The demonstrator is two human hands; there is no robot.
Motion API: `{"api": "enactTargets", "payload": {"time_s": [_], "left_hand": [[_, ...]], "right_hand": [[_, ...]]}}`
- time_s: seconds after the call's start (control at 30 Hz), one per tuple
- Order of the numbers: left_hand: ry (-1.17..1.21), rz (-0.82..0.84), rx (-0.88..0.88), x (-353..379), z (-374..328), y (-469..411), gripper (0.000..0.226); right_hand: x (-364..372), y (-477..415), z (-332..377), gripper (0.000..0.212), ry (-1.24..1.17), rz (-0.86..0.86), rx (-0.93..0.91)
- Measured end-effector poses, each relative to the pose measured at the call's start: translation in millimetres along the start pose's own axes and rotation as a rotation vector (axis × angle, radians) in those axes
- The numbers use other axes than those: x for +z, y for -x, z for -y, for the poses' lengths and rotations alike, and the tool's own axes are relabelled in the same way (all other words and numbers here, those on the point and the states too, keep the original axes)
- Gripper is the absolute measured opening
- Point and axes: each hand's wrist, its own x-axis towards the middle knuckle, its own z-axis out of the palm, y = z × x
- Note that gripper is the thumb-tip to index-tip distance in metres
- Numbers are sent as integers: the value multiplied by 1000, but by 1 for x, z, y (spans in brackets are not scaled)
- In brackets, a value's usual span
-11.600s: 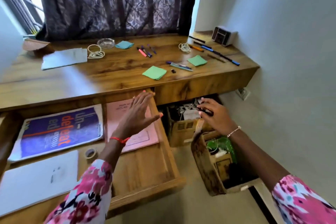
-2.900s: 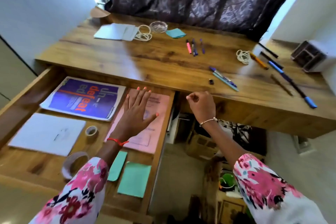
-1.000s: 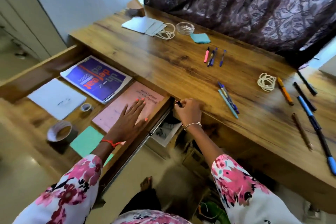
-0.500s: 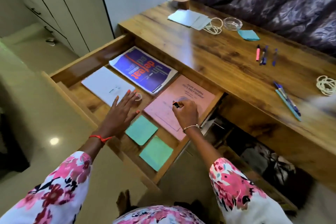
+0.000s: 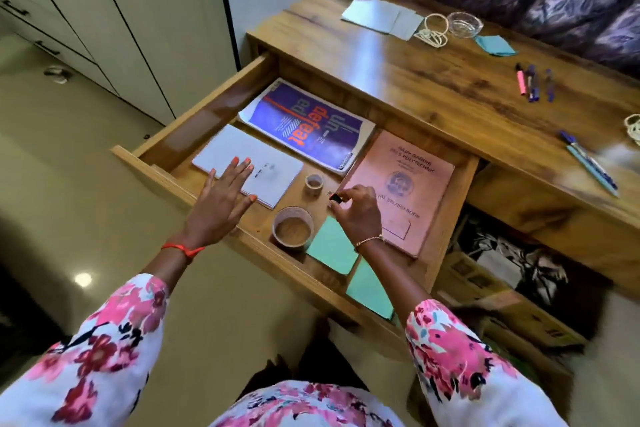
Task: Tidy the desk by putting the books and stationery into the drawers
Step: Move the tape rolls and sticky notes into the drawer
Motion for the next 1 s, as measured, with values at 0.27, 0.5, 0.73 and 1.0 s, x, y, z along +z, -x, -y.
{"api": "enactTargets", "payload": {"time_s": [0.27, 0.5, 0.73, 1.0], "left_hand": [[-4, 19, 21, -8, 40, -24, 65], [-63, 110, 58, -3, 85, -50, 71], [-32, 145, 78, -2, 97, -48, 65], [-73, 177, 82, 2, 98, -47, 70]], "right_hand": [[42, -34, 26, 16, -24, 65, -28], [92, -48, 56, 16, -4, 238, -110], [127, -41, 71, 22, 189, 485, -245], [148, -52, 96, 24, 291, 544, -322]]}}
